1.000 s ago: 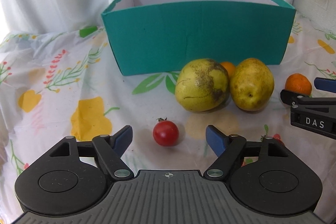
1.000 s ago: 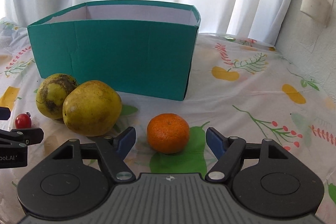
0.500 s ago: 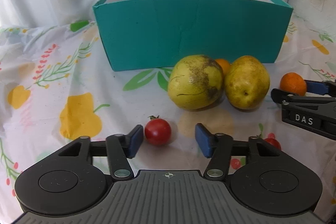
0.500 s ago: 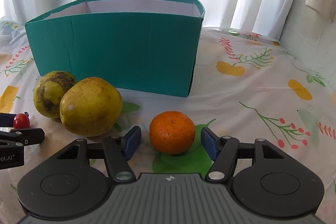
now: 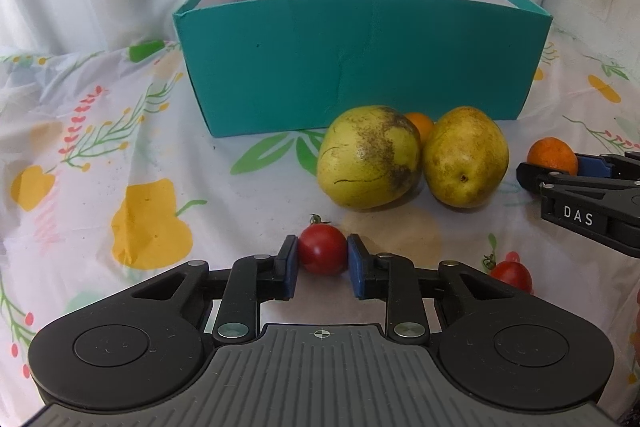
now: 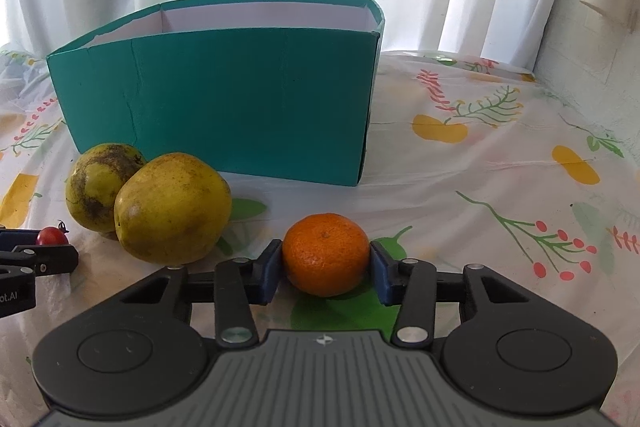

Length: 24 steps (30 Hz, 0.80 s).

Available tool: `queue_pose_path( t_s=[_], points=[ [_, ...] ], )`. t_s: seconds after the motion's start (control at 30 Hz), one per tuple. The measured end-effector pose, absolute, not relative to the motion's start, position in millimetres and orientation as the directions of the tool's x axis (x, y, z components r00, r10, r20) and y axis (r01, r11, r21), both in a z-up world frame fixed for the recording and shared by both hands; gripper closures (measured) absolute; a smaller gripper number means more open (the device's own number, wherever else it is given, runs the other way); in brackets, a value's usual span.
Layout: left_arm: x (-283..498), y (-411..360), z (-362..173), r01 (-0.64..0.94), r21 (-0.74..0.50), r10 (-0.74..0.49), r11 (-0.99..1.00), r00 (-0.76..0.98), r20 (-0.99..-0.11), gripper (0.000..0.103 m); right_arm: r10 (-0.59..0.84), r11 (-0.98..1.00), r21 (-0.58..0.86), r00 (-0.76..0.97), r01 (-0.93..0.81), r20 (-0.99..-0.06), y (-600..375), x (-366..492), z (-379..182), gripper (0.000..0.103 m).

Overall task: Organize fruits
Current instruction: 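Grasp a red cherry tomato with the left tool while the right tool grasps a mandarin, then lift the tomato and mandarin and carry them over the teal box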

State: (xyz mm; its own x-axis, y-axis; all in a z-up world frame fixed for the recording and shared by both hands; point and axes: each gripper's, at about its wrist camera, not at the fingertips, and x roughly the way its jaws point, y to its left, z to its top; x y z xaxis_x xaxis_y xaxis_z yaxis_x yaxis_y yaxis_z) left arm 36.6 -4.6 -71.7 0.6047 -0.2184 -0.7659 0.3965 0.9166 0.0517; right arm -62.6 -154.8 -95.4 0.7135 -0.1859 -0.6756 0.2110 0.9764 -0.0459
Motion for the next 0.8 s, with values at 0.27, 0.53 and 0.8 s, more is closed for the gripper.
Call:
queue_pose_path(
  t_s=[0.27,0.53,0.8],
  points=[
    [29.5,-1.6,-60.1,0.381,0.064,-0.201,0.922,0.614,-0.763,0.075,-0.191,0.973,-0.032,0.720,0.229,-0.667,-157.6,-72.4,-86.1,0.059],
    [25.2,6.0,-13.1,0.356,0.040,-0.219,0.933,0.654,-0.724,0.075,-0.188,0.975,-0.013,0.785,0.223,-0.590,-154.2,-92.1,-40.9,0.059],
    [38.7,0.5,59.5,0.285,0.113,-0.156,0.952,0.767,-0.622,0.075,-0.163,0.983,-0.005,0.871,0.181,-0.463,-148.1,-93.0,19.4,0.059]
  ],
)
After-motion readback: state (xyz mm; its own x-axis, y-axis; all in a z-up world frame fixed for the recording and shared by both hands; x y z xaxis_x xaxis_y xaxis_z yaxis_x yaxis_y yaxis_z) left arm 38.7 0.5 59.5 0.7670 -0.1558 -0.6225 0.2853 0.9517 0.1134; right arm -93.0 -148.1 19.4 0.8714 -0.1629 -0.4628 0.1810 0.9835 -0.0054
